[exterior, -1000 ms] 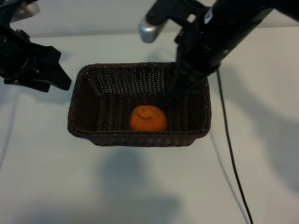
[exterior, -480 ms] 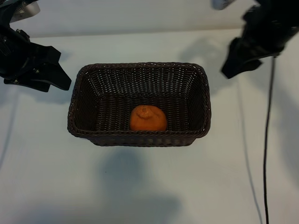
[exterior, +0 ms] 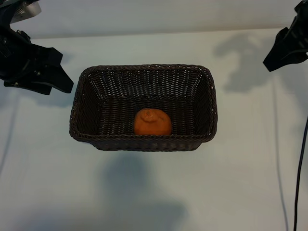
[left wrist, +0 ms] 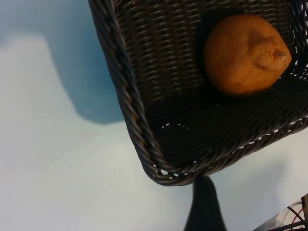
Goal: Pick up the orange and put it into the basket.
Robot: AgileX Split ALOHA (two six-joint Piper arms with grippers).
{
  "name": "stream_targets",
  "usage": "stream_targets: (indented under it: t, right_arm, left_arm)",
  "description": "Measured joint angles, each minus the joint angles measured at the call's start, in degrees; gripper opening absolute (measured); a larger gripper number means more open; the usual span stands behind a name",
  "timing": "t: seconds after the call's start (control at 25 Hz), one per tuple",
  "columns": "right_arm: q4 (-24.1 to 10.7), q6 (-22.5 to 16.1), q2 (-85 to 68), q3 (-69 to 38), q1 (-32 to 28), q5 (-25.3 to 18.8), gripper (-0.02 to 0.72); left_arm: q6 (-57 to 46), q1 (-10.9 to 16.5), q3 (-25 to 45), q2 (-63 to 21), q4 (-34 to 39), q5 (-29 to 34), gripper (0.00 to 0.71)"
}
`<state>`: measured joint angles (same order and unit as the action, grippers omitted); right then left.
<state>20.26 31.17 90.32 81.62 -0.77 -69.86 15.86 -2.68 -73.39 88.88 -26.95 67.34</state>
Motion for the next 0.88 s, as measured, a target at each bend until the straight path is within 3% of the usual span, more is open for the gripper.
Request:
stream_targets:
  t: [0.36, 0.52, 0.68, 0.8, 0.88]
  right_arm:
    - [-1.60, 2.24, -0.81, -0.06, 0.00, 0.00, 0.481]
    - [-1.06, 9.18, -4.10, -0.06, 0.00, 0.00, 0.478]
    - [1.95, 16.33, -7.21, -0.06, 0.00, -0.06, 0.456]
    - [2.25, 16.86, -7.85, -0.06, 0.00, -0.06, 0.436]
    - [2.25, 15.20, -7.85, -0.06, 0.00, -0.06, 0.422]
  left_arm:
    - [0.02, 0.00, 0.00, 0.00, 0.00, 0.00, 0.544]
    - [0.24, 0.00, 0.00, 0.00, 0.00, 0.00, 0.544]
    - [1.27, 0.00, 0.00, 0.00, 0.06, 0.00, 0.544]
    - [1.56, 0.00, 0.00, 0.00, 0.06, 0.00, 0.544]
    - [1.56, 0.00, 0.00, 0.00, 0.06, 0.00, 0.544]
